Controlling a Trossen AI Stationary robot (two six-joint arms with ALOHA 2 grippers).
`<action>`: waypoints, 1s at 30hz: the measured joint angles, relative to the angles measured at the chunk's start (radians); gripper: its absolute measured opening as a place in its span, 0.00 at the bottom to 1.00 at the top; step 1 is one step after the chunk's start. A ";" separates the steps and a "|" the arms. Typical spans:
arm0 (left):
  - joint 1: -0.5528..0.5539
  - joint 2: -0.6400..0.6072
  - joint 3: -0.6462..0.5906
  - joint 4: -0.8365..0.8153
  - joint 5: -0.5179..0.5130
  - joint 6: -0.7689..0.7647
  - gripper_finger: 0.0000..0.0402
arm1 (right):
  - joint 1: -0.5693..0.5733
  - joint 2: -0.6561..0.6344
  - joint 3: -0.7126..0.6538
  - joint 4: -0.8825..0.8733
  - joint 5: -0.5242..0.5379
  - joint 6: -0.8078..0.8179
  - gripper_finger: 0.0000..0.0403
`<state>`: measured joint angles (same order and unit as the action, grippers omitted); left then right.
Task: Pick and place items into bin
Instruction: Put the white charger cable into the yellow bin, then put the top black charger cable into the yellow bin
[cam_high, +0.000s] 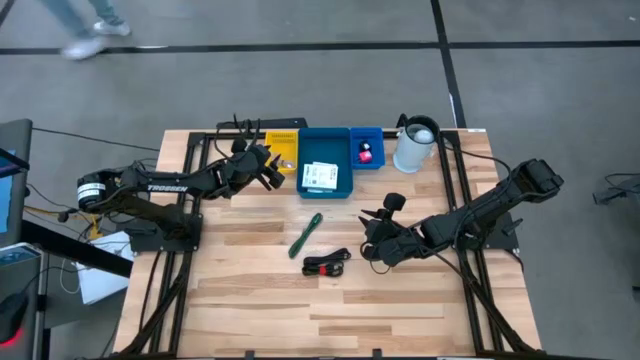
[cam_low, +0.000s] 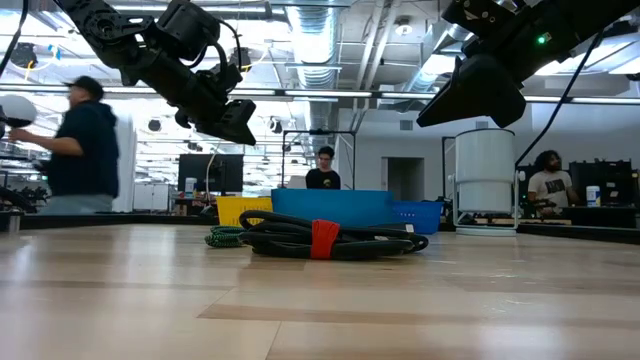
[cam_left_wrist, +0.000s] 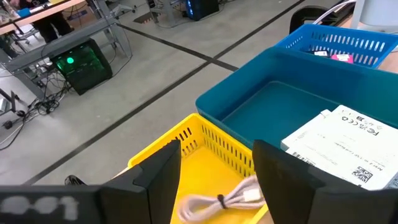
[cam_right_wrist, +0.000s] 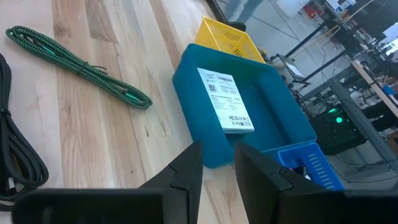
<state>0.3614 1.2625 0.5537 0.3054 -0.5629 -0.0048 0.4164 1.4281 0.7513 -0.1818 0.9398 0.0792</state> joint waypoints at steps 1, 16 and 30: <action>0.000 0.000 0.000 0.000 0.000 0.000 0.48 | 0.000 0.000 0.000 0.000 0.000 0.000 0.22; -0.010 0.000 0.000 -0.045 0.007 -0.091 0.48 | 0.020 0.000 0.000 0.041 -0.049 -0.013 0.22; -0.156 0.000 -0.001 -0.044 0.061 -0.107 0.48 | 0.040 0.000 -0.025 0.156 -0.518 0.042 0.22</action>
<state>0.2052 1.2621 0.5526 0.2613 -0.5023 -0.1119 0.4567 1.4281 0.7268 -0.0261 0.4215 0.1215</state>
